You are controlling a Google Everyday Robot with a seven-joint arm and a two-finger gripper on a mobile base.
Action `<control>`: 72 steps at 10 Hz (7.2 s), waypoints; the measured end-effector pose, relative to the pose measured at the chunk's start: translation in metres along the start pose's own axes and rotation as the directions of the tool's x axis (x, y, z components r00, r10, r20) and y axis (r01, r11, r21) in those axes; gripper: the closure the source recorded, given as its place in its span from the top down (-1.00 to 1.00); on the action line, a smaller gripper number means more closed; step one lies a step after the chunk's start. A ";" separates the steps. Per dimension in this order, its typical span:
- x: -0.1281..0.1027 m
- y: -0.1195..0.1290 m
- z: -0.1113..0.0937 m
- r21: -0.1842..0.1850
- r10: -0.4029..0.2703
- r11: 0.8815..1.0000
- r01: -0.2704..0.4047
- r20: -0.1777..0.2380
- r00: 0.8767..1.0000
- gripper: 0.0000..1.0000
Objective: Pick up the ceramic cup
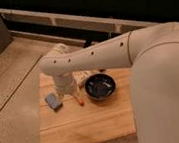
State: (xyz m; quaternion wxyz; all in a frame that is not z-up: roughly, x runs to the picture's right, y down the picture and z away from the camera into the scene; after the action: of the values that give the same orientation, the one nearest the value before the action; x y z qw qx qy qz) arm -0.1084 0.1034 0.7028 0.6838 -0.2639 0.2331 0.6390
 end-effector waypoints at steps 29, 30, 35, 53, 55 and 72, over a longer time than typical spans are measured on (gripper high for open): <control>-0.033 0.008 -0.038 -0.004 -0.094 0.995 0.095 0.101 0.990 0.30; -0.021 0.006 -0.046 0.070 -0.166 0.985 0.158 0.127 0.978 0.30; -0.018 0.016 -0.069 0.274 -0.350 0.921 0.276 0.274 0.896 0.30; -0.124 -0.024 -0.140 0.098 -0.304 0.928 0.359 0.754 0.582 0.30; -0.117 -0.042 -0.129 0.112 -0.293 0.942 0.315 0.729 0.618 0.30; -0.233 -0.004 -0.008 -0.010 -0.297 0.919 0.395 0.641 0.708 0.30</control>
State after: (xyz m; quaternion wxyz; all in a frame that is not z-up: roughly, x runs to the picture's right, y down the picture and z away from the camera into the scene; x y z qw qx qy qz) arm -0.1215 -0.0772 0.8499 0.8080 -0.1242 -0.1095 0.5654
